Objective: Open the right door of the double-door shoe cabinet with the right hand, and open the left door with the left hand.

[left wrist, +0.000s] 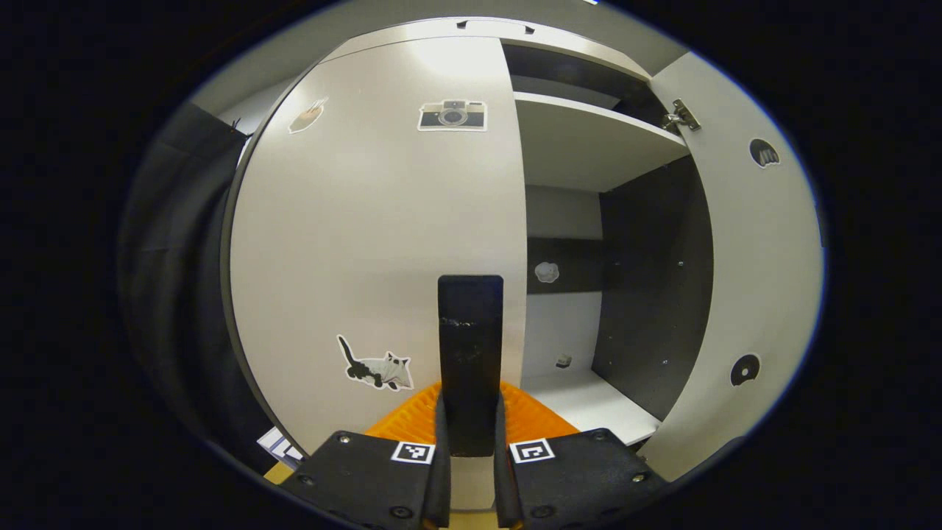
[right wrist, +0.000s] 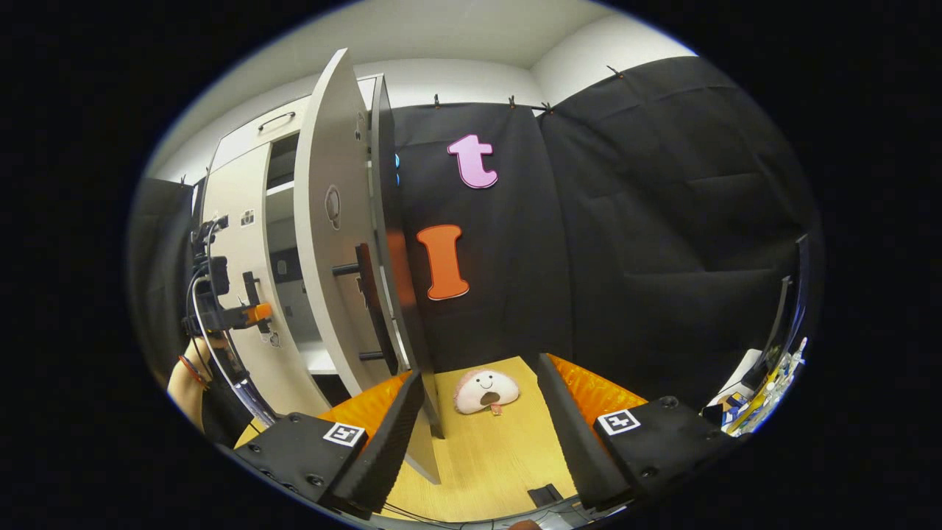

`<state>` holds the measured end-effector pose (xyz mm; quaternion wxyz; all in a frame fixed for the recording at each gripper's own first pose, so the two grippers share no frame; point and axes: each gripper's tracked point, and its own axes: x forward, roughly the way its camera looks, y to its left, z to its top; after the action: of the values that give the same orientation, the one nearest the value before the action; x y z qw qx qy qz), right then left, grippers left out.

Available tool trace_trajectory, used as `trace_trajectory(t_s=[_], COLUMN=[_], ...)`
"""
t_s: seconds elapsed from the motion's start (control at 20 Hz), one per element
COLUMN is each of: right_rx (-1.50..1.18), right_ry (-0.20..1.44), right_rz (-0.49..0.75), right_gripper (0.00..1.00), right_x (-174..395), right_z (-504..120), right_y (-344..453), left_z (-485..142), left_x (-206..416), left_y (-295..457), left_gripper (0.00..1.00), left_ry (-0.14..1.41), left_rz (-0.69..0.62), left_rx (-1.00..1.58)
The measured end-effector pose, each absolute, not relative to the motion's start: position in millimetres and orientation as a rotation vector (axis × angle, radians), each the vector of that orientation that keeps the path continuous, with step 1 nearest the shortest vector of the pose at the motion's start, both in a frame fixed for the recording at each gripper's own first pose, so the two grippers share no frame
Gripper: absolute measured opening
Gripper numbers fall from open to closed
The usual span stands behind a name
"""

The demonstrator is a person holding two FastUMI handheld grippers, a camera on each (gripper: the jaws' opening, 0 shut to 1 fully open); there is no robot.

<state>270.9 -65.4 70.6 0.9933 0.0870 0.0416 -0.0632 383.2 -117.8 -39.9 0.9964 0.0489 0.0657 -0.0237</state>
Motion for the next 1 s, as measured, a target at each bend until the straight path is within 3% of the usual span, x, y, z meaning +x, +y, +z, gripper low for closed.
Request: trace_trajectory(t_s=[0.3, 0.4, 0.45, 1.0], right_rx=[0.123, 0.092, 0.078, 0.065], right_ry=[0.073, 0.07, 0.067, 0.05], right_rz=[-0.115, -0.113, -0.111, -0.087], right_gripper=[0.99, 0.99, 0.89, 0.89], right_x=[267, 264, 263, 251], right_z=[76, 79, 80, 89], right_y=[-58, -56, -54, -24], left_z=[-43, -43, -43, -43], left_x=[375, 374, 373, 378], left_y=[-114, -111, -110, -102], left_gripper=[0.12, 0.13, 0.13, 0.13], left_ry=[0.172, 0.169, 0.169, 0.175], left_rz=[-0.068, -0.081, -0.092, -0.187], left_rx=[0.067, 0.034, 0.032, -0.012])
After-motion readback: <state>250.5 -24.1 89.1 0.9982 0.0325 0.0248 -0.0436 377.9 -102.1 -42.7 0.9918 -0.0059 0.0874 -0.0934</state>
